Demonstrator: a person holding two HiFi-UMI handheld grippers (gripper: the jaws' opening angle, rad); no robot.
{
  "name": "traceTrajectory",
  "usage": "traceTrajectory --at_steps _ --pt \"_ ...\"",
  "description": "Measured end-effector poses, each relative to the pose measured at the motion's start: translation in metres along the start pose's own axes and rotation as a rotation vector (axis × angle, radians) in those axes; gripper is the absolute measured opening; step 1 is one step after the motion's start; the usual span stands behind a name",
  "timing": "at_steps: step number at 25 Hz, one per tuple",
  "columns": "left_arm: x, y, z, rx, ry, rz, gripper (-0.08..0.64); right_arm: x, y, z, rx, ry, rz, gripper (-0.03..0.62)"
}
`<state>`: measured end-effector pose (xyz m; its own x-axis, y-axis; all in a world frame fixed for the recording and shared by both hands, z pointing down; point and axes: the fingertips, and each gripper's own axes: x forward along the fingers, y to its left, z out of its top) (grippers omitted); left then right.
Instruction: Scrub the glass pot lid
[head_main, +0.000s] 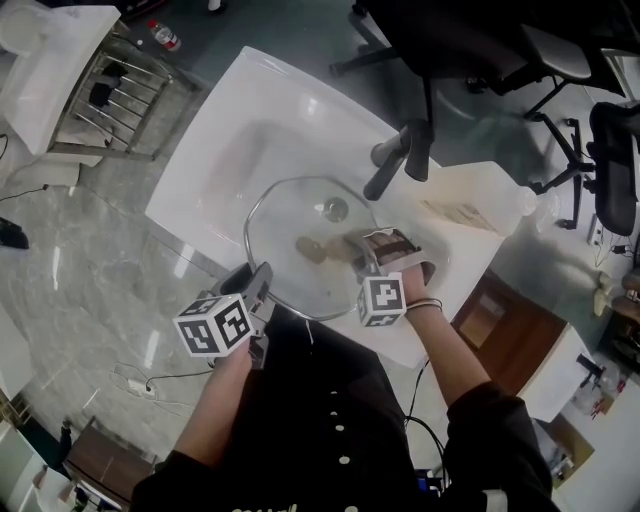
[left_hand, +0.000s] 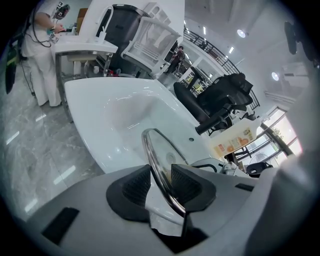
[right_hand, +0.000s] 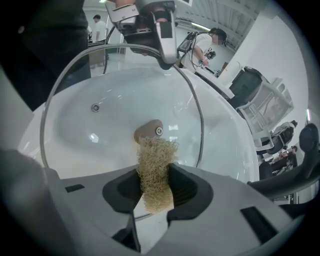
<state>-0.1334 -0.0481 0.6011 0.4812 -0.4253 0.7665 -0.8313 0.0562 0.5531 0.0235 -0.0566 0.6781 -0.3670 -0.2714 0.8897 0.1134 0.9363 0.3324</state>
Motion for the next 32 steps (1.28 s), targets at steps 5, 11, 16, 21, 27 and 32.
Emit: traceTrajectory --at_steps 5,11,16,21,27,32 --pt "0.0 0.0 0.001 0.004 -0.001 0.004 0.147 -0.013 0.016 -0.01 -0.021 0.027 0.058 0.143" --pt "0.0 -0.001 0.001 0.009 -0.003 0.002 0.147 -0.027 0.035 -0.023 -0.039 0.063 0.129 0.144" --pt "0.0 0.0 0.0 0.004 -0.002 0.001 0.146 -0.034 0.039 -0.03 -0.054 0.079 0.142 0.144" --pt "-0.001 0.0 -0.001 0.003 0.005 0.001 0.147 -0.034 0.034 -0.024 -0.065 0.078 0.12 0.144" --pt "0.0 0.001 0.0 -0.004 0.008 -0.006 0.146 -0.038 -0.025 0.035 0.046 -0.086 -0.061 0.144" --pt "0.001 0.001 0.0 -0.01 0.011 -0.013 0.146 -0.016 -0.064 0.083 0.012 -0.162 -0.132 0.145"
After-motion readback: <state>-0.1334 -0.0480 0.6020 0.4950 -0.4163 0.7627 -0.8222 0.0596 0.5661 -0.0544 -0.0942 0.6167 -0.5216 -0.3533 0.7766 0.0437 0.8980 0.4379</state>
